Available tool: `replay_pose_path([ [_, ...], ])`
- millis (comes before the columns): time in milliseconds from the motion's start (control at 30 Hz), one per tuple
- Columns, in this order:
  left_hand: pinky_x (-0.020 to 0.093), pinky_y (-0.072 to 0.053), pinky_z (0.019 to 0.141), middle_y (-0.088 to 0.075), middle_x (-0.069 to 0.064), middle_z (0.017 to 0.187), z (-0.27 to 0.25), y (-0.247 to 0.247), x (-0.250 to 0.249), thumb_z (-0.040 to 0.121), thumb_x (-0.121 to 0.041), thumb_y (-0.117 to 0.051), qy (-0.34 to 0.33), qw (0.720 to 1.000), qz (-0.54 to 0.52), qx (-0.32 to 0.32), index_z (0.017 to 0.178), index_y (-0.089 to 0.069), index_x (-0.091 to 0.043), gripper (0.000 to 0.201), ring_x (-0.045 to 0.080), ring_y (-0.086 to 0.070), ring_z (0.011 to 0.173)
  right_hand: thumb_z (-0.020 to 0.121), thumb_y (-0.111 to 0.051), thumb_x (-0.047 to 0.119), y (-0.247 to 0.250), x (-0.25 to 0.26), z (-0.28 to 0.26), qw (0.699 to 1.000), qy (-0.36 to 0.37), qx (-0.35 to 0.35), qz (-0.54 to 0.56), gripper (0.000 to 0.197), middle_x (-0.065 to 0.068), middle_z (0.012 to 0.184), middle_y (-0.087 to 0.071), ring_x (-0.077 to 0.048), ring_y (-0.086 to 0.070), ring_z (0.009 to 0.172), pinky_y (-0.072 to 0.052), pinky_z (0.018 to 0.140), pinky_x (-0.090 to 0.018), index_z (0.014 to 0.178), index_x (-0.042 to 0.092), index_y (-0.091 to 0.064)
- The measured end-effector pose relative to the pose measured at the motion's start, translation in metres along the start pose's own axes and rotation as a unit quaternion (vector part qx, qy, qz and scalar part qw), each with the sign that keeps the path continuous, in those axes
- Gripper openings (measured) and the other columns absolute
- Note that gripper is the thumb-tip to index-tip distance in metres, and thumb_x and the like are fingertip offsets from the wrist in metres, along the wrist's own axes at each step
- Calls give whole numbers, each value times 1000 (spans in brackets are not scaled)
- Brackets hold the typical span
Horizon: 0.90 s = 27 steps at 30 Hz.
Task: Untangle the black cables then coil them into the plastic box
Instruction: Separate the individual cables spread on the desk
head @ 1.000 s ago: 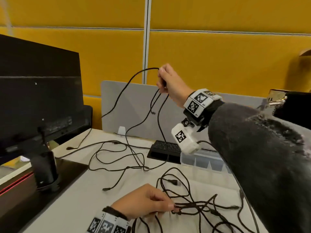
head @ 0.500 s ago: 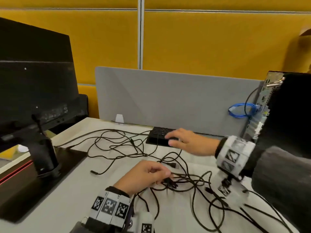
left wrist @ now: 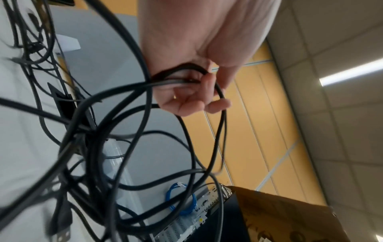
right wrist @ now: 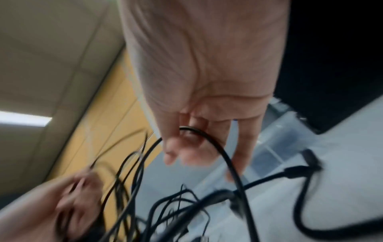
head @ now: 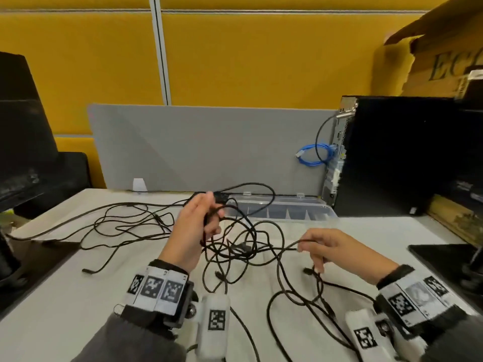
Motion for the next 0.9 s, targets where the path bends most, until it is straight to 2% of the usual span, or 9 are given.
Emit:
replay_pose_path([
  [100, 16, -33, 39, -50, -4, 55, 7, 17, 10, 100, -27, -35, 2, 994, -84, -68, 75, -42, -18, 27, 5, -27, 38, 96, -47, 24, 39, -35, -14, 973, -47, -122, 192, 21, 5, 55, -31, -9, -30, 48, -34, 47, -21, 92, 8, -60],
  [233, 16, -17, 33, -40, -5, 49, 11, 48, 28, 99, -28, -34, 26, 981, -140, -133, 71, -39, -19, 30, 3, -25, 33, 95, -47, 20, 74, -66, -30, 872, -50, -214, 438, 19, 7, 53, -23, -5, -21, 40, -18, 36, -18, 77, 15, -53],
  [467, 15, -15, 32, -39, -8, 48, 10, 70, 38, 99, -32, -32, 52, 965, -191, -170, 67, -39, -21, 35, 3, -22, 32, 97, -42, 22, 99, -101, -39, 774, -40, -282, 566, 29, 10, 46, -23, -4, -21, 33, -18, 29, -14, 68, 22, -41],
  [533, 15, -20, 35, -38, -8, 49, 9, 66, 44, 98, -31, -34, 68, 965, -191, -166, 67, -41, -21, 33, 4, -24, 34, 98, -39, 18, 101, -103, -42, 785, -44, -306, 537, 24, 10, 47, -23, -4, -21, 33, -19, 28, -13, 75, 21, -46],
  [633, 15, -26, 38, -39, -8, 50, 9, 57, 47, 97, -28, -36, 65, 973, -176, -134, 70, -41, -19, 29, 4, -28, 36, 94, -38, 7, 101, -96, -45, 870, -80, -327, 360, 24, 6, 55, -28, -7, -25, 42, -23, 33, -18, 94, 18, -58],
  [700, 15, -27, 39, -41, -8, 52, 9, 49, 46, 98, -29, -35, 59, 976, -177, -108, 72, -41, -19, 29, 4, -29, 38, 94, -41, 8, 93, -82, -44, 925, -92, -294, 224, 25, 1, 66, -42, -12, -38, 56, -34, 48, -23, 105, 19, -61],
  [767, 15, -29, 40, -42, -7, 53, 8, 41, 45, 98, -31, -34, 58, 978, -180, -88, 73, -43, -20, 29, 4, -30, 39, 94, -47, 13, 82, -69, -42, 959, -96, -244, 110, 27, 0, 97, -55, -15, -51, 87, -40, 74, -28, 112, 28, -59],
  [833, 15, -30, 41, -42, -7, 55, 7, 35, 45, 98, -32, -34, 60, 978, -185, -69, 74, -44, -20, 29, 4, -31, 40, 92, -53, 19, 75, -54, -43, 972, -82, -221, 17, 31, 5, 122, -48, -12, -44, 112, -34, 90, -30, 116, 38, -54],
  [900, 15, -31, 42, -42, -7, 57, 6, 30, 45, 99, -31, -34, 63, 978, -192, -55, 75, -46, -20, 29, 4, -31, 41, 90, -55, 26, 68, -25, -45, 975, -28, -208, -71, 34, 15, 124, -42, -5, -37, 116, -31, 92, -25, 115, 48, -50],
])
Point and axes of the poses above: each hand's wrist, its own z-axis towards the middle knuckle, its own y-axis out of the back of the hand, x = y × z, the point moved 7 cm from there along z, towards the middle knuckle
